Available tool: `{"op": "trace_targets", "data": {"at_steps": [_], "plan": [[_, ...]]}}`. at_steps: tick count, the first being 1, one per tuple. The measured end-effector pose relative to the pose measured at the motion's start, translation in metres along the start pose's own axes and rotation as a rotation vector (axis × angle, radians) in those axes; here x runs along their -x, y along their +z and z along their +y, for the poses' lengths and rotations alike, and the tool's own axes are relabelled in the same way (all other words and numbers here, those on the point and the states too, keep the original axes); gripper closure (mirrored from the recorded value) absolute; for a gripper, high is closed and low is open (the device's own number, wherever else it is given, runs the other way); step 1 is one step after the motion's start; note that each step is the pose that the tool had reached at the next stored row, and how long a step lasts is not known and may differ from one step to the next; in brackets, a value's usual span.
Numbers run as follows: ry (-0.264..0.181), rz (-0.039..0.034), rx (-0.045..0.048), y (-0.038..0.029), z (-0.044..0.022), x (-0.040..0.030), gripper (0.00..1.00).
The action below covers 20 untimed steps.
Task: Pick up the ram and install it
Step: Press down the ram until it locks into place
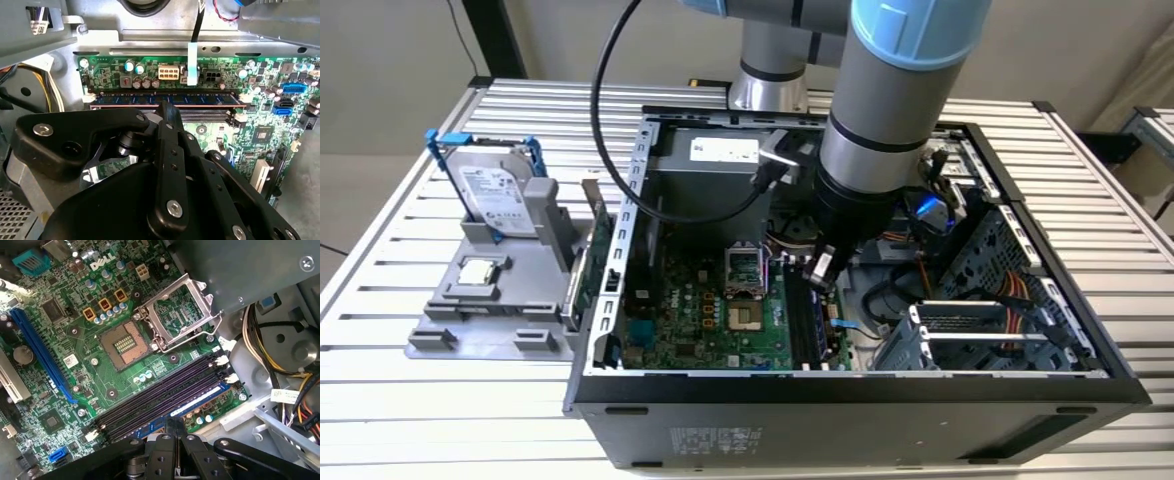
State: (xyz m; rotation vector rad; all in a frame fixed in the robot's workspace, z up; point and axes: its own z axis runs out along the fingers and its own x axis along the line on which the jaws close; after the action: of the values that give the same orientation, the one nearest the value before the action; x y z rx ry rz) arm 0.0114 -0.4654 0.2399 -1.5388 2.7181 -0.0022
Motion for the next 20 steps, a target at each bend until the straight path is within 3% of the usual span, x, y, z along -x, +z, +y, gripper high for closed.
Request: {"op": "trace_targets", "data": {"at_steps": [1,14,20], "plan": [[-0.073,-0.0006,0.0011,0.0007,0.0001,0.0002,1.00],[-0.266,-0.0028,0.0040,0.0000,0.0001,0.0003,1.00],[-0.322,-0.0033,0.0049,-0.0003,0.0001,0.0003,1.00]]}}
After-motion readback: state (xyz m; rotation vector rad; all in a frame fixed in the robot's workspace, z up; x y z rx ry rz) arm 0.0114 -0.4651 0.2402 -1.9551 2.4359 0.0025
